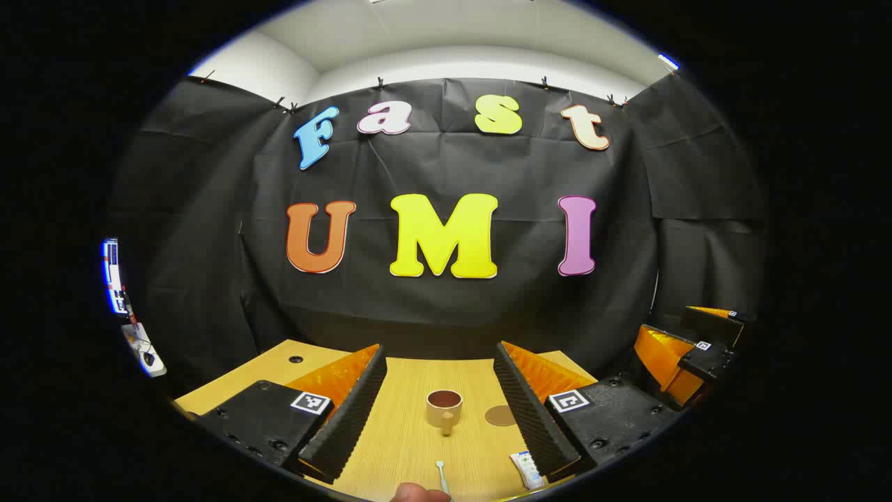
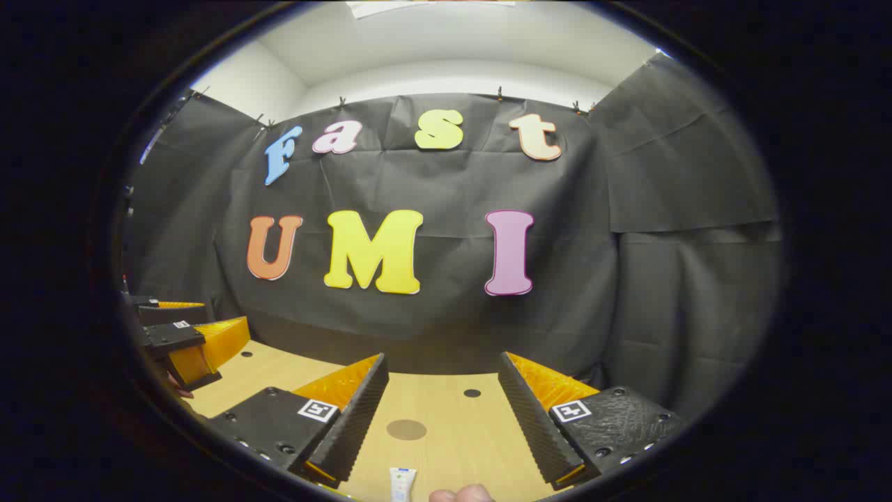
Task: Put the toothbrush and toothpaste on the desktop into the cup, then pick up the cup and place it on the coaster on the desktop.
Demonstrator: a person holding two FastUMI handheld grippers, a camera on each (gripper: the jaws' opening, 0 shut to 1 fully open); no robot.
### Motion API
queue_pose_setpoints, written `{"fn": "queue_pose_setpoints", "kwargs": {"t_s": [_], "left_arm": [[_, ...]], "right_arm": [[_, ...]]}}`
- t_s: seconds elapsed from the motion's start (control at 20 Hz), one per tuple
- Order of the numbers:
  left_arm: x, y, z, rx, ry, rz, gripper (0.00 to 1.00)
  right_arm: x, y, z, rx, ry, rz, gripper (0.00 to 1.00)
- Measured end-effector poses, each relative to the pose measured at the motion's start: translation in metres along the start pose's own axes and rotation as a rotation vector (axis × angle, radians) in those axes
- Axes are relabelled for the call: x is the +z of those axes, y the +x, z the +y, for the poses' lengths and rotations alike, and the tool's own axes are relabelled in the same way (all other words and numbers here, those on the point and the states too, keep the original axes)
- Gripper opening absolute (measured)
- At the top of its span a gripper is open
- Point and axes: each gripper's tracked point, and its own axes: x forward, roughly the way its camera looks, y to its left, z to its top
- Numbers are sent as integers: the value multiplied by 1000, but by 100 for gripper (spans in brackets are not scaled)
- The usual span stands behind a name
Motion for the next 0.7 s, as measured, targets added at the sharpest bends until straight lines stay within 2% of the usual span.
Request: {"fn": "queue_pose_setpoints", "kwargs": {"t_s": [0.7], "left_arm": [[-3,13,-12,-6,3,16,98]], "right_arm": [[1,11,-12,2,4,2,97]]}}
